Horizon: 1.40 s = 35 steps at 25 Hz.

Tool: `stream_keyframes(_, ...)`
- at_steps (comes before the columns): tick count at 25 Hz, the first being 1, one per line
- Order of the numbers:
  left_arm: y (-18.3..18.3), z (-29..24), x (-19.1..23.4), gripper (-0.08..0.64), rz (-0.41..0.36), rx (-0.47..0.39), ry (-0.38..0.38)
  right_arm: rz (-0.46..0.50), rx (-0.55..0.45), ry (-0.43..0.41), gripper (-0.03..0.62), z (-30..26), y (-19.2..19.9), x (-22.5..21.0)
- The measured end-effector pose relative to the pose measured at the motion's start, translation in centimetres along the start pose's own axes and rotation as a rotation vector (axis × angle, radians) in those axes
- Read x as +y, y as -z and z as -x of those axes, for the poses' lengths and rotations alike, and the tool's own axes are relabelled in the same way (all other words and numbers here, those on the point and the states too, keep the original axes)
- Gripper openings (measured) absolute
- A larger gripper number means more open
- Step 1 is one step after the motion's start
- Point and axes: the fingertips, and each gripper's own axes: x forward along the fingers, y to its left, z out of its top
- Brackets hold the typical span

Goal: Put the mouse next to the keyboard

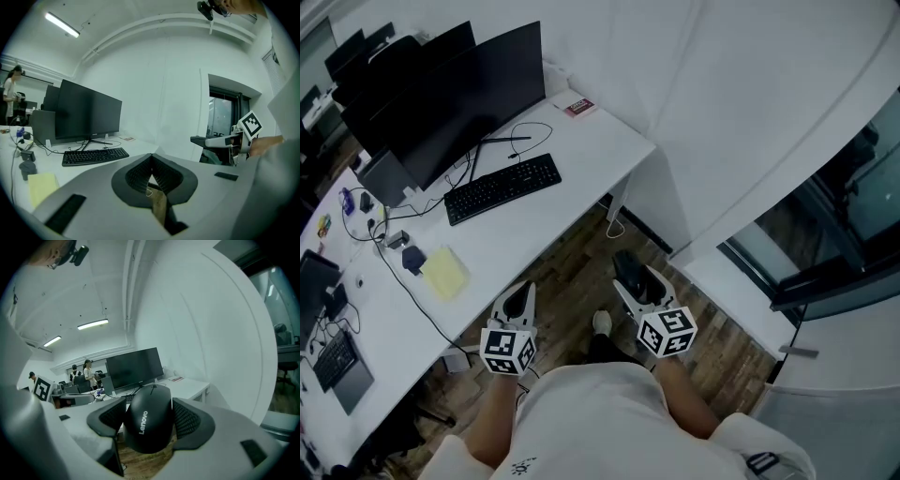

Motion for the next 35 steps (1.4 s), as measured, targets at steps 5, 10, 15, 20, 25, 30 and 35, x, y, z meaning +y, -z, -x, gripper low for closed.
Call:
stream_keyframes(5, -1.5, -3.7, 0.0, 0.011, -0.009, 0.004, -0.02, -0.005, 0.004, -0.027, 0.316, -2.6, -1.5, -3.0)
stream_keyframes(10, -3.0, -7.6, -0.3, 0.011, -0.01, 0.004, -0.041, 0.003, 0.015, -0.058, 0.316, -5.1, -3.1, -6.1)
stream_keyframes(15, -4.1, -11.4, -0.6, 0.011, -0.006, 0.0, -0.064, 0.019, 0.036, -0.098, 0.316, -7.8, -4.1, -8.8)
stream_keyframes(20, -4.8, -14.7, -0.6, 0.011, -0.003, -0.003, -0.086, 0.025, 0.049, -0.136, 0.316, -10.1, -5.0, -10.8)
stream_keyframes(25, -5.2, -17.3, -0.7, 0.011, 0.004, -0.002, -0.108, 0.032, 0.078, -0.176, 0.316, -11.8, -4.9, -12.4)
stream_keyframes(30, -5.0, -18.7, -1.0, 0.011, 0.01, 0.006, -0.125, 0.038, 0.084, -0.206, 0.316, -13.1, -5.3, -13.6)
stream_keyframes(35, -4.5, -19.7, -1.1, 0.011, 0.016, 0.016, -0.133, 0.038, 0.086, -0.213, 0.316, -13.7, -5.4, -14.4)
